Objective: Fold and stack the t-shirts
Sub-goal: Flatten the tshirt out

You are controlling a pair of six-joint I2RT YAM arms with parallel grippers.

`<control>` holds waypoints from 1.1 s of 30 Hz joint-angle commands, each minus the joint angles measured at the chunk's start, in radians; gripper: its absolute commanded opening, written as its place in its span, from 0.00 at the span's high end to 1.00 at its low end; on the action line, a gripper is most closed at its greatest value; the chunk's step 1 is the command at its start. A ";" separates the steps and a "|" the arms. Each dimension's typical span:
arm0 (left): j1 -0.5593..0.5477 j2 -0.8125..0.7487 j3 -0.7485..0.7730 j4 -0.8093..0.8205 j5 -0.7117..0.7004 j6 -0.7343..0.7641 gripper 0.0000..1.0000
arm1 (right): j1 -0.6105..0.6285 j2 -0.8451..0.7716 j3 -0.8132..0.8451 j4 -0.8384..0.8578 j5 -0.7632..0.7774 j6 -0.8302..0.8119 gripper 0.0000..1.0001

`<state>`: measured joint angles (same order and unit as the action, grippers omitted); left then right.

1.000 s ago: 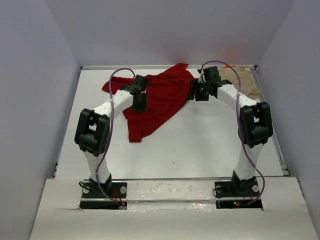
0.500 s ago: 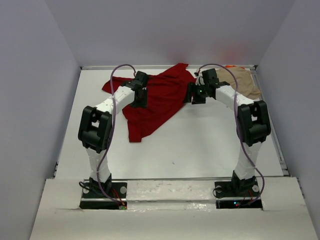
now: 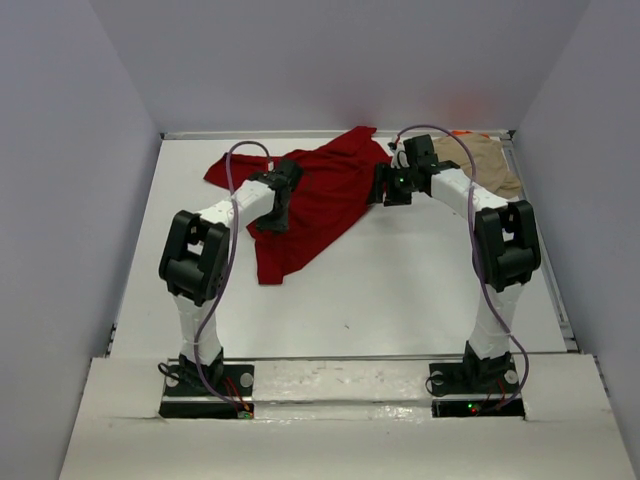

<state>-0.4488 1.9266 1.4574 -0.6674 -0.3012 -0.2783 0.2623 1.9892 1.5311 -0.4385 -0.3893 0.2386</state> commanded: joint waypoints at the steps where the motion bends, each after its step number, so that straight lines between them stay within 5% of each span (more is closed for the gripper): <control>1: -0.028 -0.069 -0.066 -0.072 -0.084 -0.062 0.55 | 0.002 -0.035 0.026 0.012 -0.011 -0.012 0.32; 30: -0.134 -0.021 -0.080 -0.101 -0.125 -0.105 0.55 | 0.002 -0.076 0.021 0.027 0.020 -0.018 0.32; 33: -0.130 -0.026 -0.088 -0.110 -0.136 -0.122 0.75 | 0.002 -0.081 0.017 0.023 0.024 -0.019 0.32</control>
<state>-0.5770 1.9167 1.3838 -0.7502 -0.4015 -0.3721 0.2623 1.9617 1.5307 -0.4355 -0.3763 0.2352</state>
